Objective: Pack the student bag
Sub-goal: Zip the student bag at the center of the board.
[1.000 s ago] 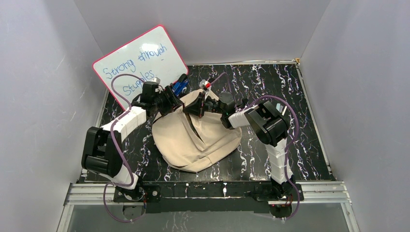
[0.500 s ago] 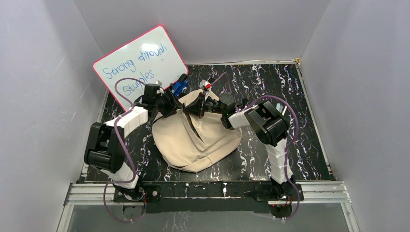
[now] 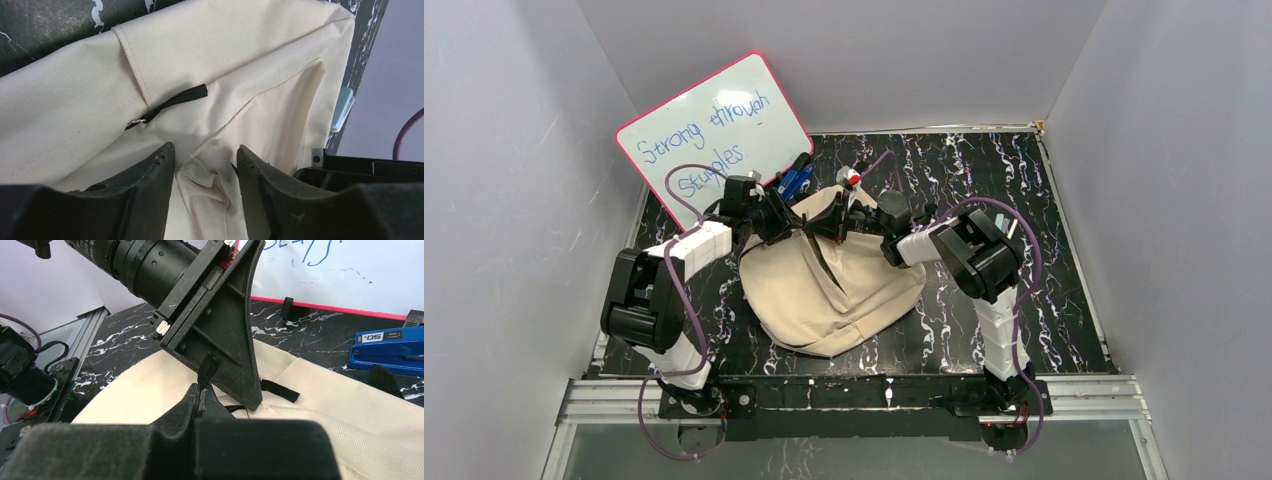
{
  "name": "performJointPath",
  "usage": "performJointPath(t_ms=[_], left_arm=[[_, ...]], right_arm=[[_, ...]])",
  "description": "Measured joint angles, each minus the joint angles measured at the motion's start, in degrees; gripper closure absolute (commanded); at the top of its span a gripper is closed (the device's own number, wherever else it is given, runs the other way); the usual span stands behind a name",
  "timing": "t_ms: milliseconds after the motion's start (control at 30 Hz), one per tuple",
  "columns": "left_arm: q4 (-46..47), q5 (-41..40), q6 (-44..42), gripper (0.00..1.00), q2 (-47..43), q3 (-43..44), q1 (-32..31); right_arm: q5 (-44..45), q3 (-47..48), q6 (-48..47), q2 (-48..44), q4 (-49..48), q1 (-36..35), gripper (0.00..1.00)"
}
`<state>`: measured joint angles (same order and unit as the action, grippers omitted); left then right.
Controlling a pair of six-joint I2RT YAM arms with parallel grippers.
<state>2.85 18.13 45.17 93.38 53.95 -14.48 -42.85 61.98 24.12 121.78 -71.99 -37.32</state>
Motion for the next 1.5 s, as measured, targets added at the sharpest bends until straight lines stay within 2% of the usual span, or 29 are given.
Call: performJointPath(t_ms=[100,433,667,900,1167,1500], left_arm=[[-1.27,-0.15,0.07,0.45,-0.02,0.46,-0.11],[-15.39,-5.64,3.52,0.46,-2.23,7.58,-0.28],[-19.39,-5.49,8.52,0.43,-2.73,7.89,-0.35],[-19.37,-2.97,12.79,0.42,-2.67,7.89,-0.37],[-17.92,-0.66,14.34,0.47,-0.26,7.91,-0.96],[-17.40,-0.48,13.90,0.63,1.03,7.58,-1.11]], right_arm=[[-0.04,0.00,-0.59,0.00,0.07,0.00,1.00],[-0.66,-0.02,-1.97,0.00,0.15,0.00,1.00],[-0.66,-0.02,-2.29,0.00,0.15,0.00,1.00],[-0.72,-0.70,-3.04,0.00,0.13,0.00,1.00],[-0.83,-1.03,-3.78,0.00,0.13,-0.04,1.00],[-0.81,-1.90,-5.09,-0.13,0.07,-0.04,1.00]])
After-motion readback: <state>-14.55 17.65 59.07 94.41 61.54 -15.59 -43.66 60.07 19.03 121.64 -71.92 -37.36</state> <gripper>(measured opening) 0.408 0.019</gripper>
